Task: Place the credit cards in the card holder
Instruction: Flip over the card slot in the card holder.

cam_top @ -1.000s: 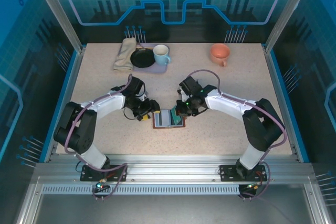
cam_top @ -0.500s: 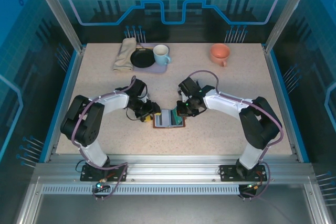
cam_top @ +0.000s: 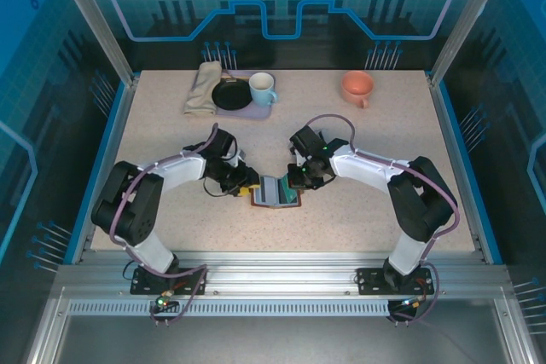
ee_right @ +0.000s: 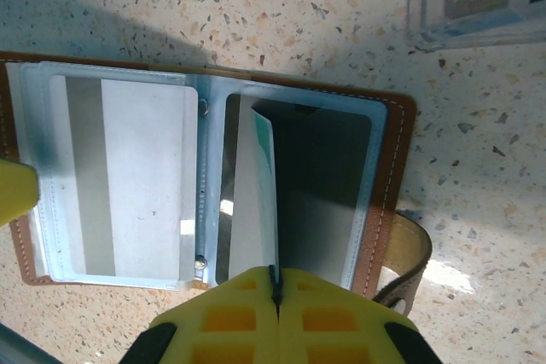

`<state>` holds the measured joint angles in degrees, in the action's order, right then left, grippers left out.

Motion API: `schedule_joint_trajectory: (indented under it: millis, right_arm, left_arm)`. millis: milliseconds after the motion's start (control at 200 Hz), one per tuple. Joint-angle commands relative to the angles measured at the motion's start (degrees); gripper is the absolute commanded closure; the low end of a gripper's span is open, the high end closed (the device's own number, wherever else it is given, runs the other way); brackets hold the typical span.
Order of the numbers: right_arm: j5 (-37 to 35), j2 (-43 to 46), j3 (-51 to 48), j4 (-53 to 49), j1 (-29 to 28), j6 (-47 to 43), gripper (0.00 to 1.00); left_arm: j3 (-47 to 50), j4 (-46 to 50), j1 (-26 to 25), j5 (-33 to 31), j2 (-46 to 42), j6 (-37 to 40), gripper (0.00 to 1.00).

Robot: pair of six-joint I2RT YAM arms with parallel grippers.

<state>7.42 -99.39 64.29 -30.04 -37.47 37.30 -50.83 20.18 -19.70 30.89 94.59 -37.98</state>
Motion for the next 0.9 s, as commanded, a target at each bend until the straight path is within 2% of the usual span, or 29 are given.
schedule_joint_trajectory:
  millis: [0,185,370,500,640,895]
  right_arm:
    - [-1.6,-1.2,1.2,-2.1,0.1,-0.1,0.97]
    - [-1.8,-1.0,1.3,-2.1,0.2,0.1,0.97]
    - [-1.8,0.9,2.2,-1.9,0.0,0.5,0.97]
    - [-6.9,5.0,4.0,-3.3,-1.1,0.7,0.96]
    - [-13.8,8.5,5.8,-3.5,-5.2,1.9,0.96]
    - [-24.2,7.0,9.8,-2.6,-13.5,5.3,0.97]
  left_arm:
    - [1.0,-1.2,0.3,2.6,-2.1,-0.4,0.67]
    - [1.7,-2.0,0.4,3.1,-3.0,-1.0,0.79]
    - [2.0,-2.8,0.4,3.5,-3.0,-1.3,0.96]
    - [3.3,-5.5,0.3,3.9,-3.6,-3.6,0.98]
    - [4.9,-9.6,0.4,4.6,-4.0,-6.6,1.0]
    - [6.4,-13.8,0.4,6.0,-3.8,-9.8,1.0]
